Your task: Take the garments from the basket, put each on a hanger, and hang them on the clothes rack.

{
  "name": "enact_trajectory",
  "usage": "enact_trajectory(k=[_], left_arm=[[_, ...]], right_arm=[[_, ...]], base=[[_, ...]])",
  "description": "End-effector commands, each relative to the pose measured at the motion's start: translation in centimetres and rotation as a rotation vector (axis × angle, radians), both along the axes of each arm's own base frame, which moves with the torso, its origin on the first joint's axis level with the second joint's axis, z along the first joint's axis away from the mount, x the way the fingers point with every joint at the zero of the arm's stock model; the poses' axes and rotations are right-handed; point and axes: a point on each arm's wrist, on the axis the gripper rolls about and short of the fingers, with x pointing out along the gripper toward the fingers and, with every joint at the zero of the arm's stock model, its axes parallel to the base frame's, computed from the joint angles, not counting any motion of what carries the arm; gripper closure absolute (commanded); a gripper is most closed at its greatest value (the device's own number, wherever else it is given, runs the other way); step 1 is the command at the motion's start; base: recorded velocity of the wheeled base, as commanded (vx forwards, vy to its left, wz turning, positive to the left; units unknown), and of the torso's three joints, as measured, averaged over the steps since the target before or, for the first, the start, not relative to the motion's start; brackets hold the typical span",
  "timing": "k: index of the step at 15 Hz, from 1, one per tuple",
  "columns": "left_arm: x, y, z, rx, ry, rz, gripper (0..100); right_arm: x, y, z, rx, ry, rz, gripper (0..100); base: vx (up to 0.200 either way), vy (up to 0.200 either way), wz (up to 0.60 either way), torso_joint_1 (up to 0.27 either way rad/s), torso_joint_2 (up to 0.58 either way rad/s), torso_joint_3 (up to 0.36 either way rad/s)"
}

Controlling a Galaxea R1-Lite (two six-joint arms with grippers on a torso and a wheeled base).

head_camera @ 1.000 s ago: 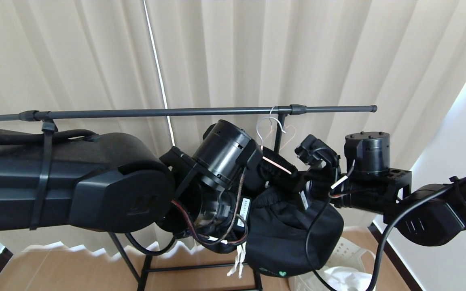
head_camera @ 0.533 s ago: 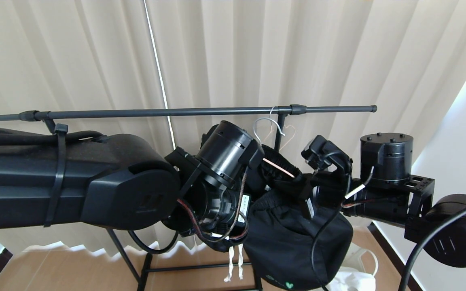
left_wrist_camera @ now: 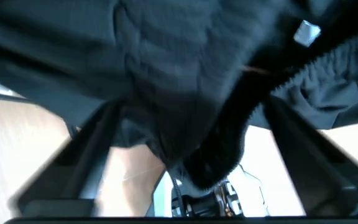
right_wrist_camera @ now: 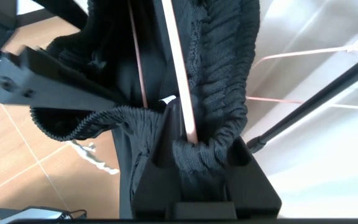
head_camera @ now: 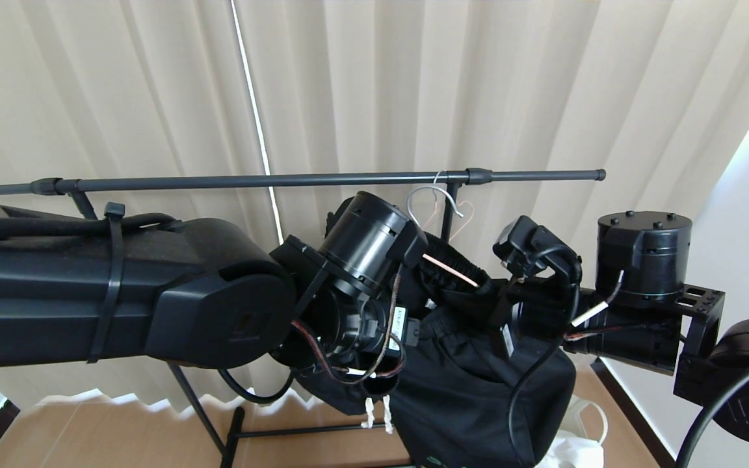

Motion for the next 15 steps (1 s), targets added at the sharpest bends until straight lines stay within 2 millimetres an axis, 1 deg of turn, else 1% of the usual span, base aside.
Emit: enact_trajectory(k=[1, 2, 3, 6, 8, 9, 11, 12, 14, 15], left_arm=[[-0.5, 0.6, 0.4, 0.0, -0.003, 0.004, 0], [-0.8, 1.0, 0.7, 0.002, -0.007, 0.008, 0], [-1.9, 2.1, 1.1, 0.005, -0.009, 0.005, 0], [-4.0, 4.9, 2.5, 0.007, -0.037, -0.01, 0], [-5.7, 7.4, 4.5, 0.036, -0.116, -0.071, 0], [-5.7, 8.2, 5.6, 0.055, -0.164, -0.093, 0], [-4.8, 8.5, 6.8, 0.078, -0.254, -0.128, 0], [-4.7, 8.4, 6.9, 0.081, -0.27, -0.137, 0], [-3.6, 7.9, 6.5, 0.158, -0.318, -0.192, 0], [-3.1, 8.3, 6.6, 0.2, -0.336, -0.214, 0]], right_arm=[[0.0, 0.1, 0.1, 0.003, -0.003, 0.002, 100], [0.0, 0.1, 0.1, 0.003, -0.003, 0.002, 100], [0.3, 0.2, -0.1, 0.0, 0.002, 0.001, 100], [0.5, 0.2, -0.7, -0.009, 0.021, 0.0, 100], [0.7, 0.2, -1.1, -0.004, 0.038, 0.033, 100], [0.8, 0.1, -1.4, -0.002, 0.05, 0.052, 100], [0.6, 0.1, -1.5, 0.005, 0.059, 0.085, 100], [0.6, 0.1, -1.5, 0.004, 0.061, 0.089, 100], [0.4, 0.0, -2.1, -0.021, 0.059, 0.115, 100], [0.3, 0.0, -2.1, -0.026, 0.055, 0.129, 100]], base=[[0.0, 0.0, 0.0, 0.0, 0.0, 0.0], [0.0, 0.0, 0.0, 0.0, 0.0, 0.0], [0.0, 0.0, 0.0, 0.0, 0.0, 0.0], [0.0, 0.0, 0.0, 0.0, 0.0, 0.0], [0.0, 0.0, 0.0, 0.0, 0.0, 0.0], [0.0, 0.0, 0.0, 0.0, 0.0, 0.0], [0.0, 0.0, 0.0, 0.0, 0.0, 0.0], [0.0, 0.0, 0.0, 0.0, 0.0, 0.0], [0.0, 0.0, 0.0, 0.0, 0.0, 0.0], [0.0, 0.0, 0.0, 0.0, 0.0, 0.0]])
